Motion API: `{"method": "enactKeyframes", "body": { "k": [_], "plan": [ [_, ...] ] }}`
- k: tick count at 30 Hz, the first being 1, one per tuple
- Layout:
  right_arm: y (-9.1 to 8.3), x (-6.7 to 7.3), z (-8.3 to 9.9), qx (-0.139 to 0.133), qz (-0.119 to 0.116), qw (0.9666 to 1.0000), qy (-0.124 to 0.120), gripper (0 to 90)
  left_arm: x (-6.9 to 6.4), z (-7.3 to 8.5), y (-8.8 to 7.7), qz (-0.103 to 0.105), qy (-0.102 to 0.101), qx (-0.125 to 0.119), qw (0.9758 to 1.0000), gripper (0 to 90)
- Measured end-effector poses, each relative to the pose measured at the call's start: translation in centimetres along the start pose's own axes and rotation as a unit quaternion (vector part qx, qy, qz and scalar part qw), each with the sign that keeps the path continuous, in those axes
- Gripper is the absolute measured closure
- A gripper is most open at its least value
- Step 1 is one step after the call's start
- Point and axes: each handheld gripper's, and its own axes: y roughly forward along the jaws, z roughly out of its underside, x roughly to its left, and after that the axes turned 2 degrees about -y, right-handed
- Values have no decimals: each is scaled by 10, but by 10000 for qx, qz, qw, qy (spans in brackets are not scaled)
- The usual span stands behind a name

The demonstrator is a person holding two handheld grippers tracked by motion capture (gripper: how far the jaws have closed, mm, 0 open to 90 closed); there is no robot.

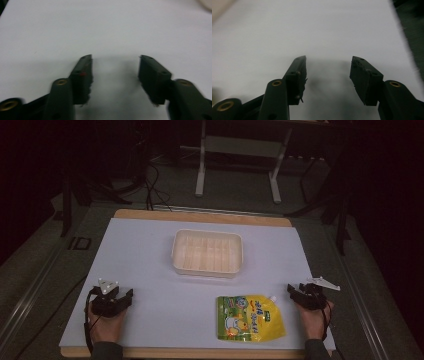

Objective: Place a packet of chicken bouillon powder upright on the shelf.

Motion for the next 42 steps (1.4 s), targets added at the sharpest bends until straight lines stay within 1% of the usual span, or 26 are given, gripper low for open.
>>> {"method": "enactKeyframes", "body": {
  "k": [1,2,3,4,5,6,7,8,9,11,14,18,19,22,23,24,26,27,31,34,35,36,38,39,41,42],
  "plan": [
    [0,0,0,0,0,10000,0,466,0,0,0,0,0,0,10000,488],
    [-5,0,2,78,-236,9997,64,470,-3,-1,-1,44,192,-77,9998,495],
    [-7,-1,3,96,-313,9994,61,467,-5,-2,-1,63,306,-101,9995,508],
    [-10,0,3,141,-459,9988,82,463,-6,-2,-1,88,372,-140,9992,511],
    [-10,0,3,141,-459,9988,82,463,-6,-2,-1,88,372,-140,9992,511],
    [-12,0,3,175,-502,9985,81,463,-9,-2,-1,137,489,-175,9986,511],
    [-19,0,5,230,-721,9971,95,460,-10,-2,-2,128,516,-180,9984,510],
    [-21,1,5,260,-810,9963,142,459,-11,-3,-1,163,527,-187,9983,507],
    [-24,1,6,298,-876,9956,143,459,-11,-3,-1,199,537,-186,9982,503],
    [-30,3,6,319,-1032,9940,150,455,-13,-2,0,154,579,-172,9981,501],
    [-38,7,7,349,-1252,9914,143,450,-14,-1,2,181,587,-127,9980,496],
    [-47,14,10,430,-1457,9884,86,428,-15,-1,3,146,646,-101,9978,495],
    [-49,16,11,450,-1510,9874,143,420,-15,-1,3,147,646,-101,9978,493],
    [-54,18,14,441,-1819,9818,313,409,-16,-1,3,132,678,-103,9976,477],
    [-56,19,15,453,-1881,9805,342,405,-17,-1,3,110,717,-74,9973,474],
    [-57,20,16,465,-1913,9798,356,403,-17,-1,4,93,754,-67,9971,474],
    [-58,21,20,513,-2051,9765,428,402,-19,0,4,90,801,-62,9967,474],
    [-58,22,21,559,-2082,9755,447,401,-19,0,4,75,817,-65,9966,474],
    [-57,29,29,727,-2147,9732,380,406,-20,0,4,59,860,-53,9963,474],
    [-56,33,34,907,-2217,9702,356,414,-20,0,4,56,876,-54,9961,473],
    [-55,35,36,955,-2275,9684,372,420,-20,0,4,52,884,-38,9961,469],
    [-55,36,38,1012,-2377,9652,395,419,-21,0,4,38,909,-33,9959,468],
    [-55,39,39,1021,-2430,9638,397,440,-22,0,5,18,929,-28,9957,468],
    [-55,40,39,1074,-2507,9613,397,440,-22,0,4,16,932,-35,9956,468],
    [-53,43,37,1096,-2518,9610,325,442,-22,0,4,13,936,-34,9956,467],
    [-51,45,36,1100,-2555,9599,344,441,-22,0,4,11,946,-27,9955,467]
  ]
}}
